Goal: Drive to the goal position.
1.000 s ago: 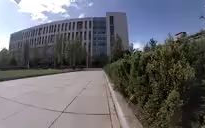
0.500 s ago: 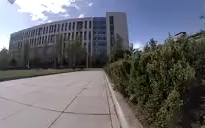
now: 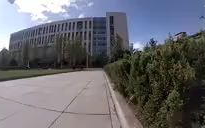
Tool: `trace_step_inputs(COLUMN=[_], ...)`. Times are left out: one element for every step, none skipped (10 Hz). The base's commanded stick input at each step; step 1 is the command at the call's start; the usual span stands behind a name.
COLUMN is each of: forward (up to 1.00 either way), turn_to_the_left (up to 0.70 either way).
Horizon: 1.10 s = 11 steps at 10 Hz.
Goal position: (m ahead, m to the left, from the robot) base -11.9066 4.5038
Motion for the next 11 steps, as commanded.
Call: trace_step_inputs(forward=[0.05,0.04,0.04,0.04,0.04,0.04,0.05,0.04,0.04,0.04,0.04], turn_to_the_left=[0.00,0.00,0.00,0.00,0.00,0.00,0.00,0.00,0.00,0.00,0.00])
